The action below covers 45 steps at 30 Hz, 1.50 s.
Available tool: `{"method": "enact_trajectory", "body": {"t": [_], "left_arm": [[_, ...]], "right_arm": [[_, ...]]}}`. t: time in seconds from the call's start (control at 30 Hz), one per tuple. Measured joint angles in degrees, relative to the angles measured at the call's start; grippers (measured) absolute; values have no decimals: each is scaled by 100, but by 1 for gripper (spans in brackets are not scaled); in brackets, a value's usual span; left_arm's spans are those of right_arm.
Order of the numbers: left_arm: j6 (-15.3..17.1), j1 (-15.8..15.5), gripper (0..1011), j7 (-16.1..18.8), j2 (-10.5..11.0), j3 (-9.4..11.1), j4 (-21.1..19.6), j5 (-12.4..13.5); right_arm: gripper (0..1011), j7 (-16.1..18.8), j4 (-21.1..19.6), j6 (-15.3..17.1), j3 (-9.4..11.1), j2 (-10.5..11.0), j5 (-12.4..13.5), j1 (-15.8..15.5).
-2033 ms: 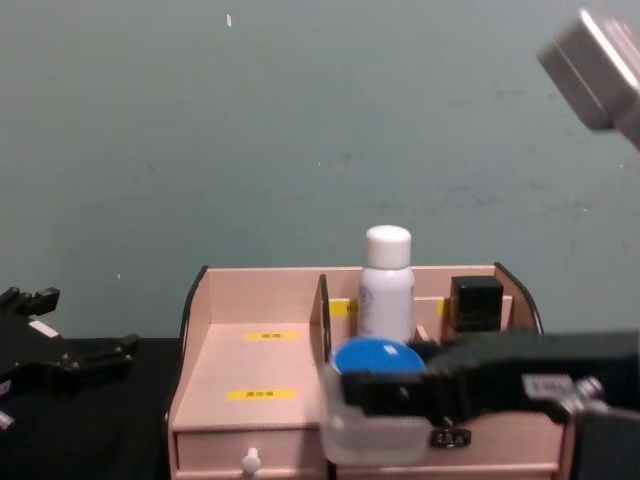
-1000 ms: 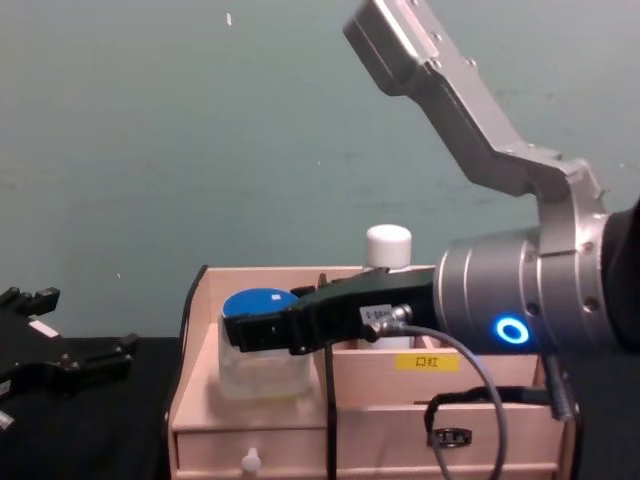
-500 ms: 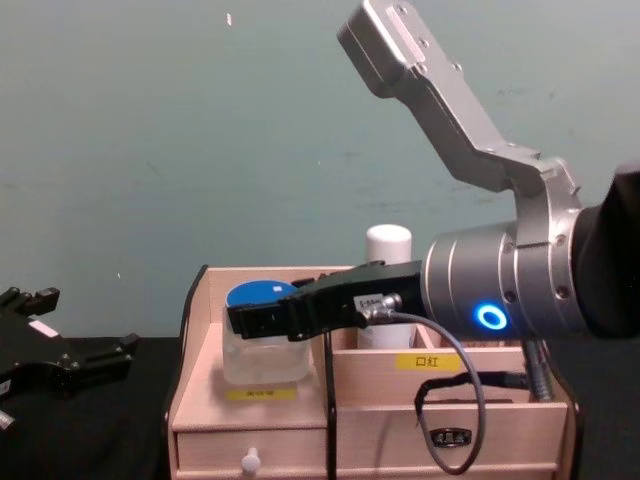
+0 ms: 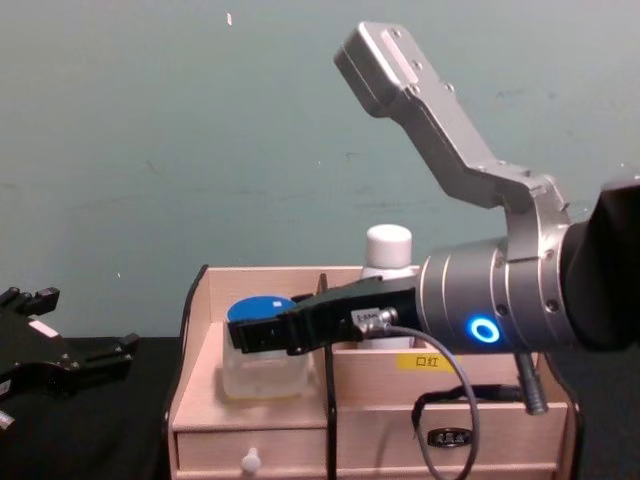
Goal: Pick up the facial cleanser and watermelon frost from the table and place them into the tiered storage box.
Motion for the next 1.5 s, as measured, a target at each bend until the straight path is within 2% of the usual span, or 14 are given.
{"method": "enact_trajectory", "body": {"t": [0.43,0.63,0.77,0.9,1.1,1.23,1.37,1.4,1.5], "left_arm": [[0,0,1010,0,0,0,0,0],[0,0,1010,0,0,0,1,0],[0,0,1010,0,0,0,0,0],[0,0,1010,0,0,0,0,0],[0,0,1010,0,0,0,0,0],[0,0,1009,0,0,0,0,0],[0,0,1010,0,0,0,0,0],[0,0,1009,0,0,0,0,0],[0,0,1010,0,0,0,0,0]], "right_arm": [[715,13,57,20,-7,-11,-10,12],[892,9,48,14,-6,-9,-9,8],[982,-40,15,-117,20,-9,-40,-16],[1002,-95,-56,-257,49,6,-111,-45],[1002,-125,-372,-424,143,78,-157,-169],[1002,-157,-723,-521,266,161,-148,-335],[1002,-286,-1292,-699,520,323,-73,-673],[1002,-286,-1292,-699,520,323,-73,-673],[1002,-451,-1733,-832,816,478,-18,-1012]]}}
